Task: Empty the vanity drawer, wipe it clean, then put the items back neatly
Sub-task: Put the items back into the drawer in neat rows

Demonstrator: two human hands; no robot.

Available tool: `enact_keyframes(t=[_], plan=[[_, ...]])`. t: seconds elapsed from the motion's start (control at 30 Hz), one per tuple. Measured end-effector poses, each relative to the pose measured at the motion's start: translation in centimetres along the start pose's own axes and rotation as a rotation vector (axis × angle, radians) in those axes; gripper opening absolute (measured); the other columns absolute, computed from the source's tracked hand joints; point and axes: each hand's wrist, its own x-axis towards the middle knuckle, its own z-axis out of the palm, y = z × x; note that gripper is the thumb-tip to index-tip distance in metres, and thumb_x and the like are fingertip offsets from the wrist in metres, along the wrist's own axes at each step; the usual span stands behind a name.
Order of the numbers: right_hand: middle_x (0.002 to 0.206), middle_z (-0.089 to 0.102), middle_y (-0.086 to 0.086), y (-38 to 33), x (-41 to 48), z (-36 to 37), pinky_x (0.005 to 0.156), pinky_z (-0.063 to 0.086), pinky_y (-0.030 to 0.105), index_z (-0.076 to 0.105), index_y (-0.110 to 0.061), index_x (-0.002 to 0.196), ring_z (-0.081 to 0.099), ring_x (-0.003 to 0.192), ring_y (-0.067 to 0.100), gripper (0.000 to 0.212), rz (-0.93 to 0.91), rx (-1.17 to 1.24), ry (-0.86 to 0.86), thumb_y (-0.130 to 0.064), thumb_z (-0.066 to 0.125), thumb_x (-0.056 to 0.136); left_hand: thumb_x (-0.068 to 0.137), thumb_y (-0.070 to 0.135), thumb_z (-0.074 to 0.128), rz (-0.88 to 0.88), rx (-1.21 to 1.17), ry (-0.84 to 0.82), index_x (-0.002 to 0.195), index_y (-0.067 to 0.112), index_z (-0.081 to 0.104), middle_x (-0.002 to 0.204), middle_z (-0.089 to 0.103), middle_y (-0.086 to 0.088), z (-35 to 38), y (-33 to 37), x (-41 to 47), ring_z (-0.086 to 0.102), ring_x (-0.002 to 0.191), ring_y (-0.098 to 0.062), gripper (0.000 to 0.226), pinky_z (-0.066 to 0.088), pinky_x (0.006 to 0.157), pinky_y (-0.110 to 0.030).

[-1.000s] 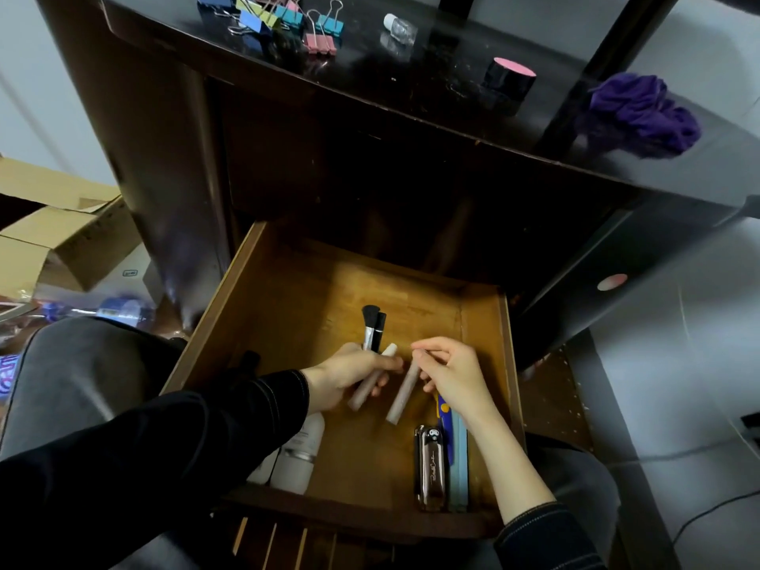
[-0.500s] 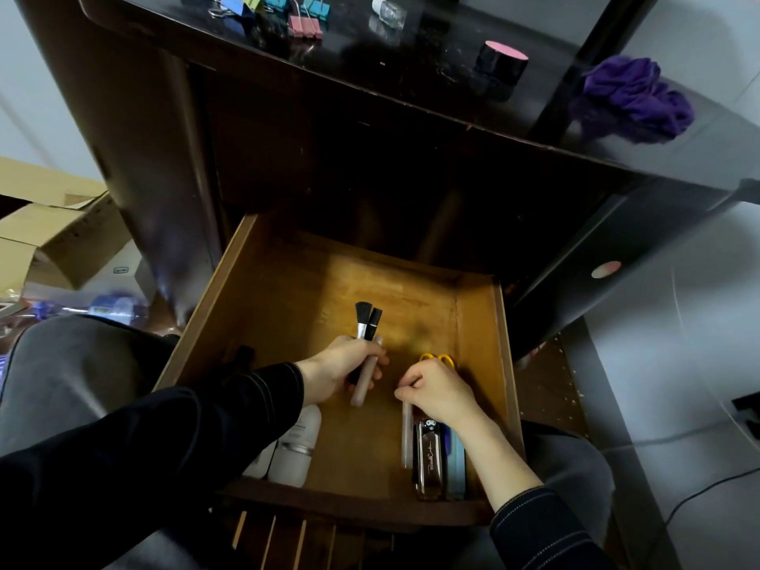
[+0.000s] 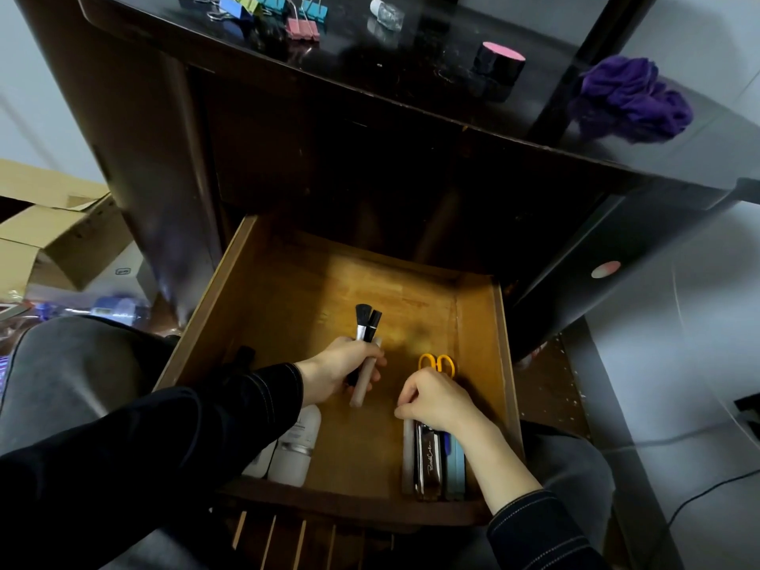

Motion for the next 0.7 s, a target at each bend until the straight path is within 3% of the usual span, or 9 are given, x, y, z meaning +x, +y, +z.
enact_keyframes(t=[0.1,0.23,0.33,0.43,0.53,0.6,0.7], plan=[[0.078,0.074,-0.011,0.0,0.0,0.1,0.072,0.062,0.038,0.08,-0.025,0.076,0.068,0.075,0.007,0.006,-0.027,-0.016,-0.049,-0.023,0.077,0.081,0.097,0.024,0.057,0.003,-0.013,-0.001,0.112,-0.002,0.066,0.073,0.063,-0.008,-0.1,-0.1,0.1,0.058,0.061,-0.02,0.031,0.043,0.06,-0.028],[0.079,0.071,-0.015,0.2,0.0,0.2,0.065,0.056,0.026,0.078,-0.028,0.077,0.066,0.075,0.004,0.007,-0.057,-0.031,-0.041,-0.021,0.079,0.079,0.097,0.022,0.058,0.004,-0.021,0.011,0.112,-0.002,0.067,0.073,0.062,-0.008,0.0,-0.1,0.1,0.058,0.062,-0.019,0.03,0.045,0.063,-0.029],[0.078,0.069,-0.015,0.3,0.0,0.2,0.066,0.057,0.027,0.076,-0.029,0.074,0.065,0.074,0.003,0.01,-0.053,-0.025,-0.027,-0.02,0.081,0.078,0.096,0.022,0.058,0.01,-0.019,0.002,0.111,-0.003,0.067,0.073,0.063,-0.009,-0.1,-0.2,0.2,0.058,0.064,-0.021,0.03,0.045,0.069,-0.033],[0.079,0.07,-0.012,0.2,0.0,0.2,0.07,0.059,0.033,0.073,-0.029,0.075,0.065,0.075,0.005,0.009,-0.034,-0.018,-0.012,-0.028,0.076,0.083,0.097,0.021,0.057,0.002,-0.024,-0.018,0.108,-0.001,0.066,0.074,0.063,-0.009,-0.1,-0.2,0.2,0.059,0.063,-0.021,0.027,0.046,0.066,-0.032],[0.08,0.069,-0.01,-0.3,-0.1,-0.3,0.067,0.053,0.033,0.067,-0.029,0.083,0.063,0.075,0.007,0.019,0.001,0.066,0.19,-0.04,0.06,0.096,0.098,0.018,0.054,-0.039,-0.06,-0.07,0.104,0.004,0.063,0.078,0.063,-0.009,-0.1,-0.3,0.2,0.061,0.067,-0.021,0.017,0.048,0.065,-0.031],[0.09,0.069,-0.013,-0.6,-0.1,-0.8,0.075,0.055,0.033,0.068,-0.031,0.095,0.064,0.086,0.008,0.017,0.014,0.198,0.34,-0.038,0.054,0.101,0.097,0.016,0.051,-0.099,-0.109,-0.131,0.108,0.007,0.061,0.084,0.063,-0.009,-0.1,-0.3,0.1,0.061,0.075,-0.023,0.018,0.047,0.075,-0.034],[0.107,0.07,-0.008,-0.9,-0.2,-1.3,0.091,0.055,0.035,0.069,-0.025,0.112,0.064,0.104,0.012,0.017,-0.007,0.439,0.349,-0.03,0.056,0.102,0.096,0.01,0.048,-0.157,-0.179,-0.224,0.12,0.008,0.058,0.092,0.067,-0.009,-0.1,-0.1,-0.2,0.062,0.086,-0.022,0.025,0.047,0.076,-0.031]])
